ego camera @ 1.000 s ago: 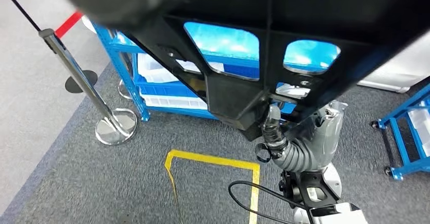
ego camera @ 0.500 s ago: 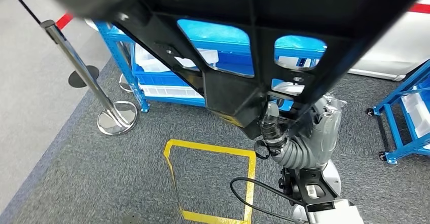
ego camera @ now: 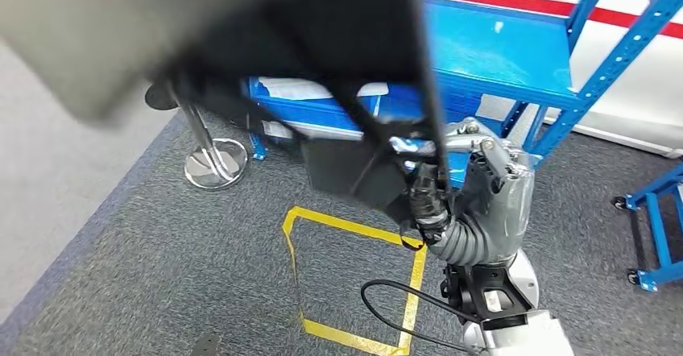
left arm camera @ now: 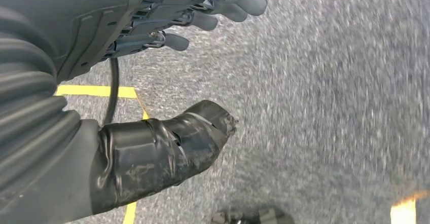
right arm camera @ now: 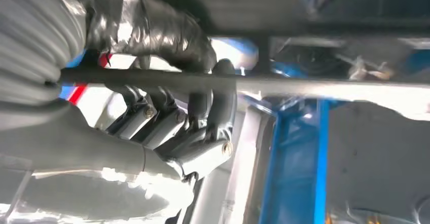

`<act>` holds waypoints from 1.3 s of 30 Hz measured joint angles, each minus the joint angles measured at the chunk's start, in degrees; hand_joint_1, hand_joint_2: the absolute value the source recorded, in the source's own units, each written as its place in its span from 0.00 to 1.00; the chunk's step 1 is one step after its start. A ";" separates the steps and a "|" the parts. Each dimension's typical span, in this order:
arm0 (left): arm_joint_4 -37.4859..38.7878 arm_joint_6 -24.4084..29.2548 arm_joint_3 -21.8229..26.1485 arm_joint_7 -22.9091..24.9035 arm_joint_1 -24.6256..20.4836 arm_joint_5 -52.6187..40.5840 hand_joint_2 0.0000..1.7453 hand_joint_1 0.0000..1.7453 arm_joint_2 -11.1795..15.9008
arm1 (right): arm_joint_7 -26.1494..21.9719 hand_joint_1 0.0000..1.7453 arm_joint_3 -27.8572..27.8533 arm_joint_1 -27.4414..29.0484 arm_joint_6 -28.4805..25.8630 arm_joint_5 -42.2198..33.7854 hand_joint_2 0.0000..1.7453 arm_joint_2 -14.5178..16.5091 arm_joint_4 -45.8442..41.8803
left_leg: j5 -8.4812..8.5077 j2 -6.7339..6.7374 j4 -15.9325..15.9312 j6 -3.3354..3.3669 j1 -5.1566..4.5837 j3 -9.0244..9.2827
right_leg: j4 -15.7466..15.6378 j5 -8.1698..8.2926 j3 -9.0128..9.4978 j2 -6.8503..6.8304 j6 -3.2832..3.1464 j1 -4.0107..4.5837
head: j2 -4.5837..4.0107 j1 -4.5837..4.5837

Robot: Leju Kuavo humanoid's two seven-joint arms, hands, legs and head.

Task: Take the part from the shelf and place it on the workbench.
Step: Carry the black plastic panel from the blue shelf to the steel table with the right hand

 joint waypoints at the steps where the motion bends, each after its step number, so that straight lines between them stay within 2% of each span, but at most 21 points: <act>1: 0.00 -0.12 -0.14 0.12 -0.11 0.42 1.00 0.00 0.01 | -0.70 1.00 0.02 -0.22 0.51 -0.88 1.00 0.04 0.36 | -0.01 -0.67 0.15 0.02 -0.05 -0.08 | 1.94 -0.21 -0.89 0.11 0.01 0.01 | 0.00 -0.02; 3: 0.00 -0.84 -0.32 0.79 -0.16 1.06 1.00 0.00 -0.02 | -2.02 1.00 0.07 -1.13 1.44 -2.13 1.00 0.34 1.10 | -0.18 -2.12 0.69 -0.02 -0.05 -0.17 | 0.03 2.39 -0.01 0.42 -0.04 -0.03 | 0.00 0.02; 5: 0.00 -1.50 -0.44 1.89 -0.18 1.29 1.00 0.00 -0.17 | -3.12 1.00 0.10 -2.37 2.16 -3.15 1.00 0.92 1.69 | -0.63 -3.38 1.50 -0.22 0.00 -0.45 | -6.58 6.03 3.00 2.37 -0.24 -0.20 | 0.00 0.01; 8: 0.00 -1.42 -0.65 3.57 -0.61 1.60 1.00 0.00 -0.49 | -4.41 1.00 0.23 -3.48 2.98 -4.36 1.00 1.99 2.73 | -0.73 -5.13 2.61 -0.95 0.35 -1.89 | -11.43 6.36 5.21 4.65 -0.38 -0.30 | 0.00 -0.05; 10: 0.00 -1.04 -0.67 4.32 -0.70 1.70 1.00 0.00 -0.63 | -5.02 1.00 0.46 -3.98 3.34 -4.72 1.00 2.73 3.50 | -0.53 -5.92 2.72 -1.61 0.76 -2.57 | -12.12 6.42 5.41 3.56 -0.65 -0.20 | 0.00 0.07; 12: 0.00 -0.59 -0.68 4.77 -0.69 1.85 1.00 0.00 -0.83 | -5.59 1.00 0.83 -4.58 3.53 -5.09 1.00 3.54 4.20 | -1.70 -4.15 4.73 -2.34 0.72 -3.74 | -12.88 6.67 5.83 2.19 -1.10 -0.38 | 0.00 -0.21; 14: 0.00 -0.01 -0.68 4.97 -0.89 2.20 1.00 0.00 -1.15 | -6.16 1.00 1.27 -5.25 3.73 -5.75 1.00 4.36 4.96 | -4.34 -1.40 10.61 -3.12 0.89 -6.84 | -13.30 6.74 6.14 0.66 -1.45 -0.36 | 0.00 -0.59; 16: 0.00 0.57 -0.68 5.04 -1.07 2.62 1.00 0.00 -1.48 | -6.72 1.00 1.71 -5.67 3.97 -6.52 1.00 5.07 5.79 | -5.77 -0.45 16.06 -3.72 1.33 -10.02 | -13.31 6.64 6.17 -0.90 -1.58 -0.25 | 0.00 -0.65; 17: 0.00 0.77 -0.68 5.03 -1.05 2.76 1.00 0.00 -1.58 | -6.94 1.00 1.90 -5.73 4.02 -6.84 1.00 5.41 6.18 | -5.15 -0.23 16.37 -3.92 1.51 -10.41 | -13.30 6.58 6.19 -1.64 -1.57 -0.25 | 0.00 -0.66; 19: 0.00 0.87 -0.68 4.82 -0.81 2.84 1.00 0.00 -1.67 | -7.23 1.00 2.21 -5.84 3.81 -7.06 1.00 5.97 6.78 | -1.63 0.68 11.25 -4.11 1.72 -8.08 | -13.30 6.42 6.33 -2.94 -1.39 -0.28 | 0.00 -0.68; 21: 0.00 0.61 -0.68 4.47 -0.44 3.03 1.00 0.00 -1.65 | -7.41 1.00 2.41 -5.98 3.34 -6.90 1.00 6.22 7.14 | 0.85 2.83 4.42 -3.88 1.37 -4.64 | -13.29 6.21 6.57 -3.93 -0.99 -0.15 | 0.00 -0.65; 23: 0.00 0.34 -0.68 4.60 -0.05 3.84 1.00 0.00 -1.62 | -7.85 1.00 2.56 -6.00 3.06 -7.19 1.00 6.40 7.46 | 1.05 3.61 1.96 -3.17 0.76 -3.51 | -13.32 6.07 6.76 -4.74 -0.41 0.02 | 0.00 -0.58; 25: 0.00 0.47 -0.67 5.27 0.38 5.14 1.00 0.00 -1.54 | -8.96 1.00 2.81 -6.06 2.87 -8.36 1.00 6.88 8.04 | 1.27 2.46 1.66 -2.31 0.62 -3.45 | -13.36 5.86 6.92 -5.50 0.24 -0.02 | 0.00 -0.55; 27: 0.00 1.16 -0.57 5.86 0.64 6.75 1.00 0.00 -1.47 | -10.37 1.00 3.19 -6.31 2.38 -9.60 1.00 7.72 9.04 | 1.64 1.46 1.00 -1.51 0.73 -3.03 | -11.65 4.47 6.45 -4.27 0.61 -0.22 | 0.00 -0.44; 30: 0.00 1.96 -0.10 6.14 0.55 8.63 1.00 0.00 -1.37 | -11.04 1.00 3.73 -6.22 0.99 -10.05 1.00 8.43 10.31 | 1.93 -0.23 0.72 -0.50 0.68 -2.84 | -2.04 -0.29 2.19 -0.80 0.41 -0.29 | 0.00 0.00; 32: 0.00 1.97 0.14 6.14 0.65 8.91 1.00 0.00 -1.34 | -10.46 1.00 3.91 -5.53 0.34 -9.80 1.00 8.41 10.65 | 1.94 -1.81 0.88 -0.31 0.53 -2.86 | 2.13 -1.02 0.05 0.04 0.33 -0.23 | 0.00 0.10; 33: 0.00 1.88 0.20 6.14 0.79 8.92 1.00 0.00 -1.34 | -10.05 1.00 3.96 -5.21 0.13 -9.68 1.00 8.36 10.73 | 1.91 -2.72 1.05 -0.31 0.48 -2.87 | 1.65 0.01 0.19 0.32 0.27 -0.23 | 0.00 0.10; 34: 0.00 1.69 0.24 6.12 0.92 8.84 1.00 0.00 -1.35 | -9.66 1.00 3.98 -5.04 0.01 -9.59 1.00 8.31 10.70 | 1.85 -3.52 1.30 -0.39 0.49 -2.89 | -1.26 1.93 1.52 0.71 0.18 -0.27 | 0.00 0.11; 36: 0.00 0.80 0.26 6.15 1.02 8.15 1.00 0.00 -1.34 | -8.55 1.00 4.00 -4.62 -0.56 -8.96 1.00 8.08 10.26 | 1.58 -5.01 2.12 -0.77 0.51 -3.27 | -8.41 4.87 4.71 3.09 0.05 -0.56 | 0.00 0.08; 38: 0.00 -0.83 0.22 6.59 0.97 6.58 1.00 0.00 -1.28 | -6.64 1.00 3.77 -3.16 -1.73 -7.25 1.00 7.49 8.89 | 1.48 -6.30 2.65 -1.35 0.66 -3.89 | -11.90 5.40 6.21 4.77 0.06 -0.64 | 0.00 0.06; 39: 0.00 -1.74 0.10 6.98 1.02 5.62 1.00 0.00 -1.24 | -5.55 1.00 3.50 -2.12 -2.36 -6.10 1.00 7.06 7.93 | 1.55 -6.96 2.72 -1.69 0.75 -4.14 | -12.24 5.34 6.46 4.49 -0.01 -0.54 | 0.00 0.04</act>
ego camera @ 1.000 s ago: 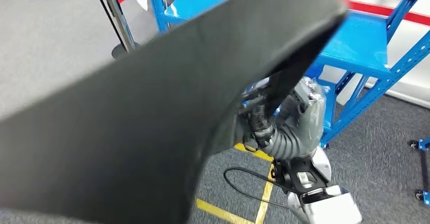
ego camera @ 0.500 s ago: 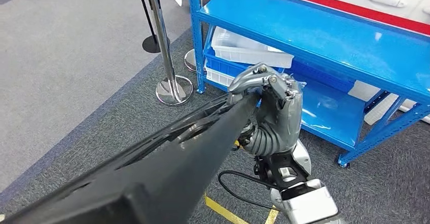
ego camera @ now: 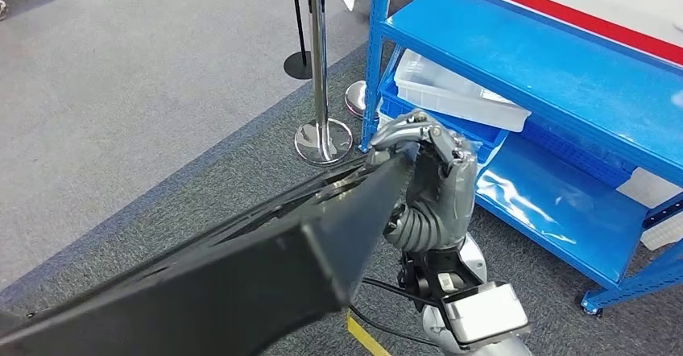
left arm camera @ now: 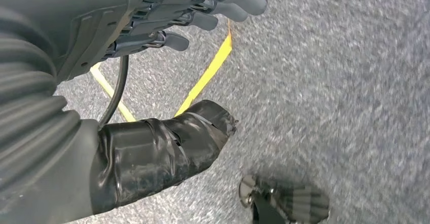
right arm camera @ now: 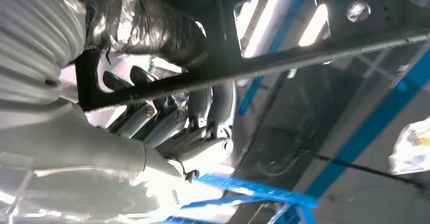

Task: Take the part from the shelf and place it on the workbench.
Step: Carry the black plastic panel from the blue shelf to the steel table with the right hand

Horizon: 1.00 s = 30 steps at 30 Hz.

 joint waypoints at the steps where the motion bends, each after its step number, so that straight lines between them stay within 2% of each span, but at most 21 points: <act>1: 0.02 -0.79 -0.21 0.40 0.16 -0.83 1.00 0.00 0.14 | 0.96 1.00 -0.35 1.01 -0.57 1.12 1.00 -0.47 -0.96 | 0.09 -0.42 -0.14 -0.32 0.18 -0.17 | -0.14 0.13 0.16 -0.62 -0.25 0.06 | 0.00 0.04; 2: 0.03 -1.41 -0.45 0.74 0.37 -1.52 1.00 0.00 0.25 | 1.71 1.00 -0.71 1.85 -1.03 2.01 1.00 -0.87 -1.87 | -0.10 0.12 0.07 -0.61 0.16 -0.37 | -0.41 0.28 0.39 -1.23 -0.55 0.05 | 0.00 0.04; 3: 0.05 -1.85 -0.67 0.96 0.53 -2.03 1.00 0.00 0.34 | 2.28 1.00 -1.05 2.56 -1.37 2.71 1.00 -1.22 -2.75 | -0.78 1.40 1.05 -0.91 0.13 -0.85 | -0.73 0.47 0.61 -1.86 -0.88 -0.04 | 0.00 -0.16; 5: 0.07 -2.50 -1.01 1.12 0.51 -3.02 1.00 0.00 0.40 | 3.18 1.00 -1.67 3.95 -1.96 3.90 1.00 -1.77 -4.47 | -3.64 4.98 6.02 -1.41 0.11 -3.09 | -1.13 0.66 0.82 -3.21 -1.24 -0.07 | 0.00 -0.49; 6: 0.07 -2.88 -1.32 1.13 0.36 -3.71 1.00 0.00 0.40 | 3.75 1.00 -1.99 4.79 -2.27 4.77 1.00 -2.11 -5.30 | -5.28 6.05 9.57 -1.67 0.25 -4.75 | -1.17 0.64 0.85 -4.01 -1.31 -0.01 | 0.00 -0.63; 8: 0.07 -3.84 -2.36 1.20 0.10 -5.69 1.00 0.00 0.50 | 5.27 1.00 -2.64 6.63 -2.81 7.00 1.00 -2.96 -6.83 | -6.60 6.82 14.16 -2.02 0.54 -6.93 | -1.16 0.46 0.90 -5.69 -1.29 0.05 | 0.00 -0.66; 9: 0.07 -4.41 -3.05 1.25 0.08 -6.95 1.00 0.00 0.62 | 6.14 1.00 -3.01 7.61 -2.93 8.29 1.00 -3.46 -7.65 | -5.80 7.08 13.64 -2.10 0.64 -6.59 | -1.16 0.35 0.98 -6.49 -1.21 0.04 | 0.00 -0.66; 10: 0.07 -4.95 -3.74 1.28 0.10 -8.24 1.00 0.00 0.79 | 6.94 1.00 -3.34 8.47 -2.94 9.43 1.00 -3.91 -8.49 | -4.22 7.55 11.04 -2.10 0.68 -5.15 | -1.16 0.21 1.11 -7.20 -1.07 0.02 | 0.00 -0.67; 12: 0.07 -5.85 -5.15 1.00 0.01 -10.44 1.00 0.00 1.15 | 8.40 1.00 -3.99 9.86 -2.77 11.59 1.00 -4.74 -10.29 | -1.30 9.97 3.55 -1.84 0.33 -1.06 | -1.16 -0.10 1.47 -8.41 -0.64 0.16 | 0.00 -0.68; 14: 0.05 -6.82 -6.50 0.12 -0.30 -11.83 1.00 0.00 1.49 | 9.47 1.00 -4.44 10.86 -2.50 13.24 1.00 -5.43 -11.78 | -0.60 11.53 -0.30 -1.06 -0.26 0.89 | -1.24 -0.32 1.73 -9.37 -0.09 0.44 | 0.00 -0.61; 17: 0.05 -8.59 -8.74 -0.91 -0.41 -14.61 1.00 0.00 2.07 | 10.54 1.00 -4.84 12.00 -2.54 14.93 1.00 -6.26 -13.36 | -0.61 10.05 -0.91 0.19 -0.45 1.12 | -1.34 -0.74 2.31 -10.35 0.85 0.46 | 0.00 -0.54; 19: 0.04 -9.20 -10.55 -0.60 -0.47 -16.89 1.00 0.00 2.17 | 11.17 1.00 -5.15 12.63 -2.90 16.02 1.00 -6.69 -14.31 | -0.30 8.89 -1.61 1.08 -0.22 1.66 | 1.10 -2.45 1.48 -8.10 1.25 0.26 | 0.00 -0.27; 21: 0.04 -9.28 -12.31 0.29 -0.77 -18.45 1.00 0.00 2.08 | 11.89 1.00 -5.53 13.53 -3.43 17.23 1.00 -7.13 -15.11 | -0.17 7.67 -1.85 1.79 -0.18 1.84 | 7.37 -5.59 -1.58 -5.21 1.24 0.21 | 0.00 0.09; 22: 0.04 -9.20 -13.14 0.80 -0.94 -18.99 1.00 0.00 1.94 | 12.39 1.00 -5.73 14.16 -3.72 17.94 1.00 -7.38 -15.47 | -0.17 6.86 -1.81 2.03 -0.25 1.84 | 11.07 -6.91 -3.57 -4.60 1.23 0.27 | 0.00 0.19; 23: 0.04 -9.14 -13.94 1.23 -1.01 -19.46 1.00 0.00 1.79 | 12.91 1.00 -5.91 14.78 -3.98 18.63 1.00 -7.64 -15.79 | -0.18 5.96 -1.73 2.04 -0.31 1.84 | 13.48 -7.31 -4.99 -4.30 1.24 0.32 | 0.00 0.22; 24: 0.04 -9.13 -14.76 1.64 -1.02 -19.93 1.00 0.00 1.62 | 13.47 1.00 -6.09 15.37 -4.25 19.38 1.00 -7.89 -16.14 | -0.23 4.96 -1.58 2.04 -0.36 1.85 | 14.23 -6.71 -5.69 -4.08 1.24 0.37 | 0.00 0.26; 25: 0.04 -9.21 -15.45 1.95 -0.98 -20.36 1.00 0.00 1.50 | 13.96 1.00 -6.25 15.79 -4.46 20.07 1.00 -8.08 -16.56 | -0.30 4.03 -1.36 2.00 -0.37 1.86 | 12.42 -4.95 -5.13 -3.85 1.19 0.34 | 0.00 0.26; 26: 0.04 -9.34 -16.10 2.20 -0.95 -20.79 1.00 0.00 1.42 | 14.46 1.00 -6.38 16.08 -4.66 20.84 1.00 -8.22 -17.01 | -0.43 3.17 -1.07 1.90 -0.35 1.84 | 8.92 -2.69 -3.70 -3.18 1.10 0.26 | 0.00 0.27; 27: 0.04 -9.48 -16.70 2.40 -0.96 -21.31 1.00 0.00 1.34 | 15.00 1.00 -6.48 16.34 -4.81 21.78 1.00 -8.36 -17.47 | -0.62 2.38 -0.68 1.71 -0.42 1.70 | 5.25 -1.04 -2.16 -1.89 0.99 0.13 | 0.00 0.27; 28: 0.04 -9.59 -17.33 2.53 -1.05 -21.88 1.00 0.00 1.29 | 15.63 1.00 -6.55 16.64 -4.92 22.88 1.00 -8.47 -18.01 | -0.77 1.59 -0.31 1.48 -0.43 1.47 | 2.37 -0.05 -0.89 -0.76 0.93 -0.06 | 0.00 0.21; 30: 0.04 -9.86 -18.61 2.51 -1.20 -23.12 1.00 0.00 1.25 | 17.00 1.00 -6.62 17.27 -5.05 25.15 1.00 -8.68 -19.01 | -0.77 0.25 0.05 0.83 -0.32 0.87 | 0.06 0.06 0.10 0.30 0.67 -0.10 | 0.00 0.20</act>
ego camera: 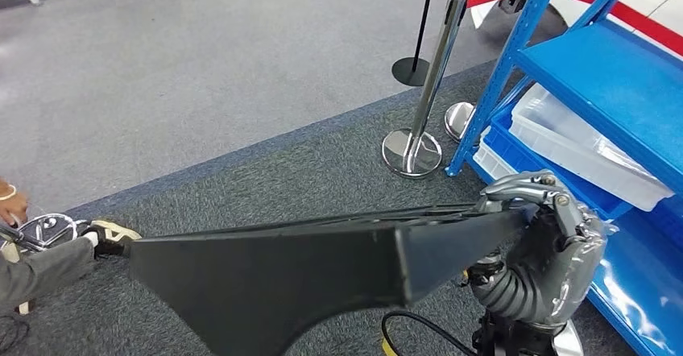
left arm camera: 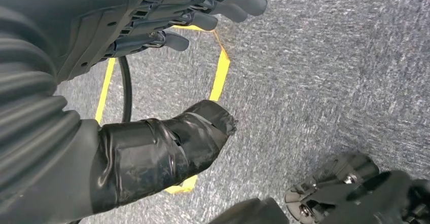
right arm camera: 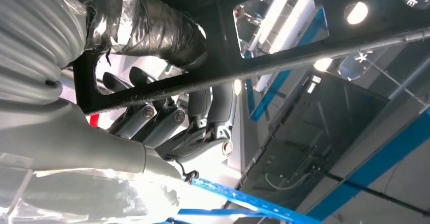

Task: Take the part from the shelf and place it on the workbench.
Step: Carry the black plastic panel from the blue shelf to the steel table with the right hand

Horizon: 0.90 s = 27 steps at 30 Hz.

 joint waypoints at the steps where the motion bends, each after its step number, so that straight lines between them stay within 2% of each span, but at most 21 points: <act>1: 0.00 -0.20 -0.66 -0.15 0.01 -0.63 1.00 0.00 0.00 | 0.62 1.00 -0.02 0.21 -0.05 0.89 1.00 -0.06 -0.44 | 0.12 -0.64 -0.06 -0.33 0.14 -0.25 | -0.23 0.07 0.13 -0.57 -0.21 0.03 | 0.00 -0.01; 2: 0.00 -0.42 -1.28 -0.34 0.09 -1.21 1.00 0.00 0.01 | 1.15 1.00 -0.03 0.30 -0.13 1.53 1.00 -0.12 -0.77 | 0.15 -0.71 -0.05 -0.63 0.24 -0.41 | -0.47 0.22 0.26 -1.24 -0.53 0.03 | 0.00 0.04; 3: 0.00 -0.61 -1.91 -0.57 0.16 -1.68 1.00 0.00 0.00 | 1.55 1.00 -0.03 0.35 -0.21 1.97 1.00 -0.15 -1.07 | -0.20 0.16 0.45 -0.96 0.14 -0.68 | -0.74 0.35 0.44 -1.89 -0.82 -0.05 | 0.00 -0.13; 4: -0.01 -0.73 -2.47 -0.74 0.16 -2.02 1.00 0.00 -0.03 | 1.79 1.00 -0.03 0.44 -0.33 2.20 1.00 -0.17 -1.39 | -1.07 1.66 1.85 -1.29 0.08 -1.36 | -1.02 0.43 0.63 -2.63 -1.10 -0.17 | 0.00 -0.35; 6: -0.05 -0.82 -3.57 -0.95 0.00 -2.37 1.00 0.00 -0.17 | 1.97 1.00 -0.04 0.70 -0.51 2.40 1.00 -0.25 -1.98 | -4.20 5.19 7.84 -1.98 0.14 -4.22 | -1.26 0.39 0.88 -4.23 -1.46 -0.16 | 0.00 -0.78; 7: -0.08 -0.83 -4.08 -0.99 -0.10 -2.46 1.00 0.00 -0.26 | 2.00 1.00 -0.05 0.81 -0.56 2.41 1.00 -0.29 -2.17 | -5.67 6.02 11.44 -2.26 0.34 -6.03 | -1.28 0.31 0.91 -5.10 -1.56 -0.11 | 0.00 -0.84; 8: -0.10 -0.83 -4.53 -1.04 -0.14 -2.50 1.00 0.00 -0.32 | 2.04 1.00 -0.06 0.88 -0.57 2.41 1.00 -0.34 -2.25 | -6.42 6.46 14.07 -2.46 0.54 -7.36 | -1.27 0.24 0.95 -5.96 -1.59 -0.09 | 0.00 -0.84; 9: -0.11 -0.85 -4.93 -1.14 -0.15 -2.58 1.00 0.00 -0.37 | 2.09 1.00 -0.06 0.93 -0.59 2.41 1.00 -0.38 -2.30 | -6.12 6.73 14.81 -2.59 0.69 -7.74 | -1.27 0.14 1.02 -6.76 -1.57 -0.10 | 0.00 -0.85; 10: -0.11 -0.90 -5.30 -1.25 -0.15 -2.76 1.00 0.00 -0.39 | 2.15 1.00 -0.06 0.97 -0.61 2.42 1.00 -0.42 -2.38 | -4.85 7.02 13.34 -2.64 0.79 -6.96 | -1.27 0.04 1.14 -7.49 -1.50 -0.12 | 0.00 -0.85; 11: -0.11 -0.95 -5.71 -1.38 -0.14 -3.05 1.00 0.00 -0.39 | 2.23 1.00 -0.06 0.99 -0.66 2.47 1.00 -0.44 -2.52 | -2.96 7.61 9.98 -2.58 0.83 -5.15 | -1.27 -0.08 1.32 -8.17 -1.39 -0.14 | 0.00 -0.86; 13: -0.11 -1.09 -6.42 -1.53 -0.27 -3.65 1.00 0.00 -0.41 | 2.41 1.00 -0.06 1.04 -0.84 2.89 1.00 -0.48 -2.91 | -0.39 10.05 2.51 -2.06 0.42 -1.20 | -1.28 -0.38 1.70 -9.34 -0.95 -0.01 | 0.00 -0.84; 15: -0.12 -1.26 -7.00 -1.48 -0.49 -4.05 1.00 0.00 -0.45 | 2.71 1.00 -0.05 1.15 -1.13 3.70 1.00 -0.50 -3.21 | -0.09 11.19 -0.61 -1.23 -0.15 0.26 | -1.38 -0.62 2.00 -10.41 -0.33 0.22 | 0.00 -0.79; 17: -0.13 -1.43 -7.54 -1.36 -0.50 -4.39 1.00 0.00 -0.46 | 3.04 1.00 -0.06 1.28 -1.45 4.46 1.00 -0.51 -3.50 | 0.00 9.87 -1.03 -0.41 -0.20 0.29 | -1.68 -0.83 2.38 -11.40 0.37 0.33 | 0.00 -0.76; 18: -0.13 -1.47 -7.75 -1.33 -0.39 -4.54 1.00 0.00 -0.48 | 3.19 1.00 -0.07 1.35 -1.58 4.73 1.00 -0.52 -3.67 | 0.16 9.22 -1.46 -0.08 -0.09 0.61 | -1.52 -1.13 2.57 -10.96 0.69 0.25 | 0.00 -0.67; 20: -0.13 -1.50 -8.07 -1.30 -0.33 -4.75 1.00 0.00 -0.51 | 3.34 1.00 -0.08 1.51 -1.96 5.12 1.00 -0.54 -4.06 | 0.55 8.08 -2.33 0.70 0.22 1.40 | 1.19 -2.98 1.65 -8.17 1.04 0.08 | 0.00 -0.35; 21: -0.13 -1.49 -8.23 -1.29 -0.39 -4.78 1.00 0.00 -0.55 | 3.42 1.00 -0.08 1.64 -2.18 5.19 1.00 -0.55 -4.16 | 0.58 7.45 -2.44 0.93 0.19 1.53 | 4.58 -4.62 0.11 -6.35 1.05 0.03 | 0.00 -0.14; 23: -0.13 -1.34 -8.59 -1.33 -0.59 -4.49 1.00 0.00 -0.61 | 3.47 1.00 -0.08 1.94 -2.61 4.79 1.00 -0.56 -4.27 | 0.55 5.92 -2.38 1.24 0.13 1.56 | 11.63 -7.13 -3.75 -4.75 1.05 0.15 | 0.00 0.01; 24: -0.13 -1.15 -8.72 -1.39 -0.63 -4.17 1.00 0.00 -0.63 | 3.42 1.00 -0.08 2.04 -2.77 4.34 1.00 -0.57 -4.27 | 0.50 4.96 -2.28 1.27 0.08 1.58 | 13.57 -7.19 -5.04 -4.47 1.07 0.21 | 0.00 0.01; 25: -0.13 -0.88 -8.79 -1.48 -0.62 -3.81 1.00 0.00 -0.63 | 3.24 1.00 -0.08 2.06 -2.91 3.80 1.00 -0.58 -4.27 | 0.42 4.04 -2.11 1.25 0.07 1.60 | 12.80 -5.88 -5.05 -4.37 1.06 0.21 | 0.00 0.01; 26: -0.13 -0.58 -8.81 -1.57 -0.59 -3.48 1.00 0.00 -0.63 | 3.00 1.00 -0.08 2.00 -3.03 3.29 1.00 -0.61 -4.27 | 0.30 3.08 -1.85 1.14 0.09 1.61 | 10.02 -3.73 -4.06 -4.06 1.02 0.17 | 0.00 0.02; 27: -0.13 -0.33 -8.81 -1.67 -0.56 -3.17 1.00 0.00 -0.63 | 2.75 1.00 -0.08 1.91 -3.14 2.83 1.00 -0.64 -4.27 | 0.10 2.17 -1.49 0.97 0.16 1.54 | 6.38 -1.74 -2.59 -2.99 0.92 0.03 | 0.00 0.02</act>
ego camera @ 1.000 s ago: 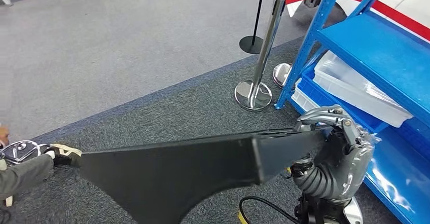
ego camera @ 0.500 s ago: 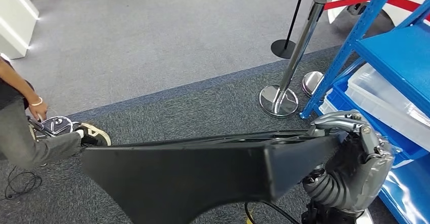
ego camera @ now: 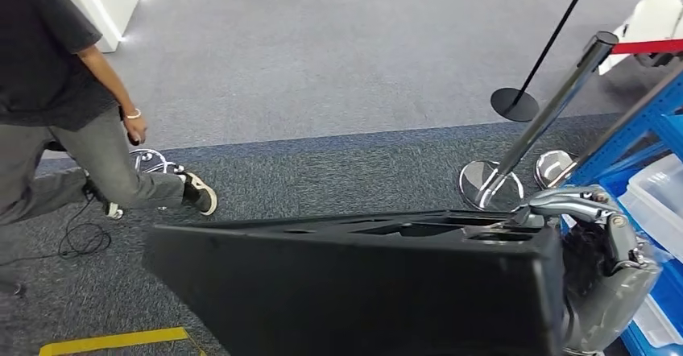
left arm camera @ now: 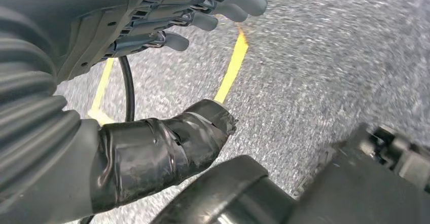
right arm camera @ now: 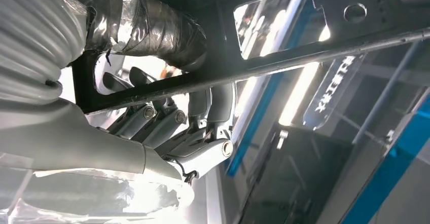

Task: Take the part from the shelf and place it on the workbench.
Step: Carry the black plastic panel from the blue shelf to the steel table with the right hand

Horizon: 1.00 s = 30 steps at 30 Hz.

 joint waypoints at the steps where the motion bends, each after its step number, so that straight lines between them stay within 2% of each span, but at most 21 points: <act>1: 0.00 0.20 0.00 -0.08 -0.04 0.28 1.00 0.00 0.00 | -0.21 1.00 0.00 -0.08 -0.07 -0.40 1.00 -0.04 0.01 | -0.24 -0.86 0.56 -0.25 -0.05 -0.25 | -3.51 1.33 1.42 1.53 -0.09 -0.22 | 0.00 -0.01; 3: 0.00 0.44 0.00 -0.16 -0.11 0.80 1.00 0.00 0.00 | -0.61 1.00 0.00 -0.28 -0.18 -1.36 1.00 -0.09 0.04 | -0.45 -2.27 1.20 -0.83 0.02 -0.97 | -6.77 1.85 2.81 3.76 -0.31 -0.41 | 0.00 0.00; 5: 0.00 0.71 0.00 -0.06 0.03 1.41 1.00 0.00 0.05 | -1.29 1.00 0.00 -0.76 -0.23 -2.79 1.00 -0.14 0.16 | -0.23 -3.48 1.09 -1.54 0.22 -1.52 | -7.07 1.77 2.99 3.06 -0.78 -0.30 | 0.00 0.04; 6: 0.00 0.85 0.00 0.06 0.18 1.75 1.00 0.00 0.08 | -1.76 1.00 0.00 -1.11 -0.21 -3.71 1.00 -0.17 0.28 | -0.30 -2.89 1.26 -1.91 0.18 -1.69 | -7.35 1.84 3.20 2.34 -1.11 -0.34 | 0.00 0.03; 8: 0.00 1.13 0.00 0.30 0.27 2.43 1.00 0.00 0.12 | -3.04 1.00 0.00 -1.74 -0.19 -5.88 1.00 -0.18 0.54 | -1.77 0.37 3.98 -2.62 0.00 -3.09 | -7.86 1.89 3.71 0.61 -1.85 -0.63 | 0.00 -0.43; 9: 0.00 1.28 0.01 0.36 0.21 2.75 1.00 0.00 0.09 | -3.80 1.00 0.00 -1.96 -0.20 -7.04 1.00 -0.19 0.69 | -3.23 2.43 6.96 -2.94 0.02 -4.61 | -7.96 1.81 3.89 -0.33 -2.10 -0.53 | 0.00 -0.64; 10: 0.00 1.53 0.01 0.33 0.12 3.10 1.00 0.00 0.08 | -4.69 1.00 0.00 -2.14 -0.22 -8.30 1.00 -0.18 0.93 | -4.84 3.57 10.61 -3.19 0.18 -6.61 | -7.99 1.68 3.97 -1.31 -2.29 -0.43 | 0.00 -0.84; 11: 0.00 1.92 0.02 0.13 0.08 3.41 1.00 0.00 0.06 | -5.60 1.00 0.00 -2.38 -0.26 -9.60 1.00 -0.18 1.23 | -6.01 4.13 14.01 -3.38 0.35 -8.53 | -7.98 1.56 4.02 -2.28 -2.36 -0.35 | 0.00 -0.84; 12: 0.00 2.53 0.04 -0.25 0.13 3.69 1.00 0.00 0.05 | -6.48 1.00 0.00 -2.63 -0.29 -10.82 1.00 -0.18 1.58 | -6.29 4.38 16.02 -3.50 0.48 -9.74 | -7.97 1.42 4.10 -3.21 -2.37 -0.31 | 0.00 -0.84; 13: 0.00 3.26 0.05 -0.79 0.23 3.91 1.00 0.00 0.04 | -7.29 1.00 0.00 -2.91 -0.31 -11.89 1.00 -0.16 1.96 | -5.53 4.56 16.00 -3.55 0.57 -9.88 | -7.96 1.26 4.25 -4.06 -2.31 -0.30 | 0.00 -0.86; 14: 0.00 3.96 0.06 -1.35 0.33 4.03 1.00 0.00 0.04 | -7.89 1.00 0.00 -3.18 -0.32 -12.65 1.00 -0.15 2.29 | -3.82 4.86 13.72 -3.49 0.60 -8.79 | -7.96 1.07 4.49 -4.87 -2.21 -0.29 | 0.00 -0.86; 16: 0.00 5.04 0.08 -2.07 0.37 4.17 1.00 0.00 0.04 | -8.61 1.00 0.00 -3.66 -0.31 -13.58 1.00 -0.09 2.85 | -0.29 6.98 5.96 -2.92 0.22 -4.74 | -7.98 0.59 5.15 -6.32 -1.86 -0.15 | 0.00 -0.86; 17: 0.00 5.43 0.11 -2.17 0.31 4.38 1.00 0.00 0.04 | -8.87 1.00 0.00 -3.90 -0.25 -13.98 1.00 -0.08 3.09 | 0.59 8.04 2.97 -2.48 -0.10 -3.18 | -8.00 0.36 5.40 -6.93 -1.60 -0.02 | 0.00 -0.83; 19: 0.00 5.96 0.39 -1.96 0.26 5.59 1.00 0.00 0.04 | -9.52 1.00 0.00 -4.39 0.11 -15.22 1.00 -0.05 3.66 | 0.50 8.89 0.89 -1.76 -0.71 -2.32 | -8.15 0.04 5.73 -8.02 -0.98 0.27 | 0.00 -0.78; 21: 0.00 6.15 1.18 -1.50 0.56 8.06 1.00 0.00 0.03 | -10.44 1.00 0.00 -5.08 0.66 -16.88 1.00 -0.01 4.36 | 0.65 7.48 0.39 -1.20 -0.55 -2.11 | -8.40 -0.24 6.19 -8.56 -0.32 0.29 | 0.00 -0.76; 23: 0.00 6.33 2.32 -1.22 0.85 10.77 1.00 0.00 0.00 | -11.49 1.00 0.00 -5.91 1.09 -18.32 1.00 0.05 5.11 | 0.93 6.26 -0.48 -0.61 -0.14 -1.36 | -7.00 -1.36 5.96 -6.29 0.15 0.11 | 0.00 -0.50; 25: 0.00 6.48 3.70 -1.22 0.73 12.64 1.00 0.00 0.01 | -12.33 1.00 0.00 -6.34 1.42 -19.39 1.00 0.12 5.77 | 1.02 4.88 -0.82 -0.12 0.04 -0.98 | -0.69 -4.13 2.74 -2.96 0.26 0.03 | 0.00 -0.08; 27: 0.00 6.35 5.12 -1.33 0.56 13.64 1.00 0.00 0.04 | -12.79 1.00 0.00 -6.45 1.59 -20.05 1.00 0.21 6.40 | 0.91 3.05 -0.68 0.16 -0.02 -0.94 | 6.04 -5.90 -1.43 -1.80 0.30 0.09 | 0.00 0.07; 28: 0.00 6.27 5.65 -1.36 0.61 13.87 1.00 0.00 0.08 | -12.90 1.00 0.00 -6.51 1.60 -20.18 1.00 0.24 6.68 | 0.79 2.09 -0.51 0.17 -0.02 -0.90 | 6.67 -5.15 -2.31 -1.67 0.32 0.08 | 0.00 0.07; 29: 0.00 6.21 6.14 -1.38 0.69 14.06 1.00 0.00 0.12 | -13.01 1.00 0.00 -6.63 1.60 -20.25 1.00 0.26 6.94 | 0.61 1.11 -0.24 0.11 0.01 -0.85 | 5.15 -3.34 -2.17 -1.47 0.32 0.02 | 0.00 0.08; 30: 0.00 6.20 6.49 -1.38 0.77 14.15 1.00 0.00 0.16 | -13.09 1.00 0.00 -6.77 1.60 -20.27 1.00 0.27 7.14 | 0.35 0.16 0.14 -0.04 0.06 -0.82 | 1.86 -0.87 -1.15 -0.81 0.29 -0.13 | 0.00 0.09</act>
